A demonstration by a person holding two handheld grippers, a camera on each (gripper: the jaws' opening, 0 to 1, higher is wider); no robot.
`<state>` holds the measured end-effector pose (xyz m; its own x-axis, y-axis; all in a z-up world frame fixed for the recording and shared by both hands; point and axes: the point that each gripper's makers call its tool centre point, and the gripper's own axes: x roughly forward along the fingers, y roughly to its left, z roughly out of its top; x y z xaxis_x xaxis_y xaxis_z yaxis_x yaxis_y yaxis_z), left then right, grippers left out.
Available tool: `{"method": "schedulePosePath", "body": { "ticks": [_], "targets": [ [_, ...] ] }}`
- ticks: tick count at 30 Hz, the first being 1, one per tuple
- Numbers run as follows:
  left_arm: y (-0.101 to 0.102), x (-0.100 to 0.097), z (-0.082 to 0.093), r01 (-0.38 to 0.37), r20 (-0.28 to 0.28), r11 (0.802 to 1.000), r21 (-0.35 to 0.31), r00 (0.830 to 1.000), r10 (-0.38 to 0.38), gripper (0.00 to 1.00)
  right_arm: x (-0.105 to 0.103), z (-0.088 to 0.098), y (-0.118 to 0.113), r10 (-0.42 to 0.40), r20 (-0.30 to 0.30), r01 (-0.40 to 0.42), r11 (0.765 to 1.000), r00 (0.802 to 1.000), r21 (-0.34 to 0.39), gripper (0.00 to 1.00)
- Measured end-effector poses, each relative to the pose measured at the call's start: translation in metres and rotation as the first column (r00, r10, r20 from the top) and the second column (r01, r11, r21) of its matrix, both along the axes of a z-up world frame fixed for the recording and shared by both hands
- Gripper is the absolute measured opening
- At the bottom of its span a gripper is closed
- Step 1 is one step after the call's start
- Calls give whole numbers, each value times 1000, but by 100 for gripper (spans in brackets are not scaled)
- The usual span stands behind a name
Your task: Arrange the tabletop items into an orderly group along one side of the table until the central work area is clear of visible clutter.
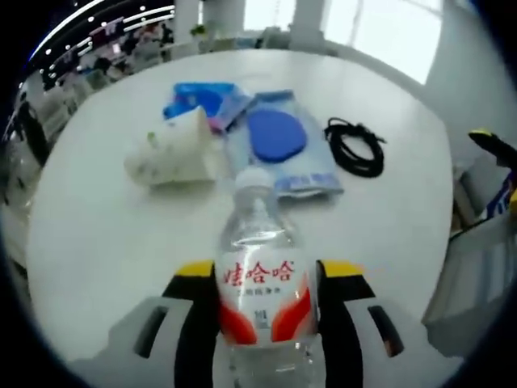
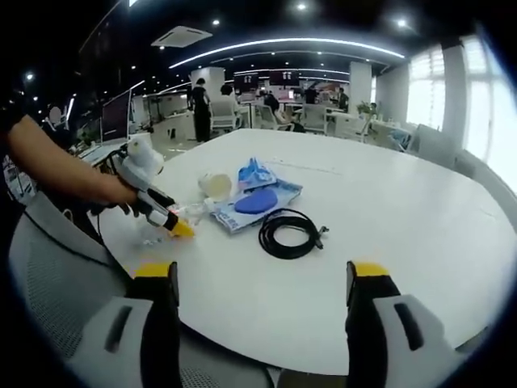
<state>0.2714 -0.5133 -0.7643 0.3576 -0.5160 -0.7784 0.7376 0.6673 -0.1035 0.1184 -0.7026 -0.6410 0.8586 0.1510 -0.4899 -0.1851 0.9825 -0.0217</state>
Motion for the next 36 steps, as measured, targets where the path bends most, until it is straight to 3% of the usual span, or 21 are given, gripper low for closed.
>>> {"method": "schedulePosePath", "body": {
  "ticks": [5,8,9,18,30,36],
  "targets": [
    [1,0,0,-10,-42,1000,-1,999,10,43,0,-1,-1,-2,-4,2,1000,1000,-2,84],
    [4,-2,1,13,-75,999,40,997,-10,42,0,-1,-1,-5,-2,5,1000,1000,-2,83],
    [8,-4,-1,46,-76,995,84,996,-40,42,0,-1,-1,-5,-3,5,1000,1000,-2,83],
    [19,-2,-2,82,-79,983,162,994,-70,40,-1,-2,-3,-9,-6,9,1000,1000,-8,81],
    [38,-16,-5,216,-212,922,322,965,-152,41,-1,-3,-1,2,-13,-2,1000,1000,-3,77],
    [41,-12,-4,258,-194,905,339,960,-201,41,-2,-4,-1,1,-18,-1,1000,1000,-1,76]
  ]
}}
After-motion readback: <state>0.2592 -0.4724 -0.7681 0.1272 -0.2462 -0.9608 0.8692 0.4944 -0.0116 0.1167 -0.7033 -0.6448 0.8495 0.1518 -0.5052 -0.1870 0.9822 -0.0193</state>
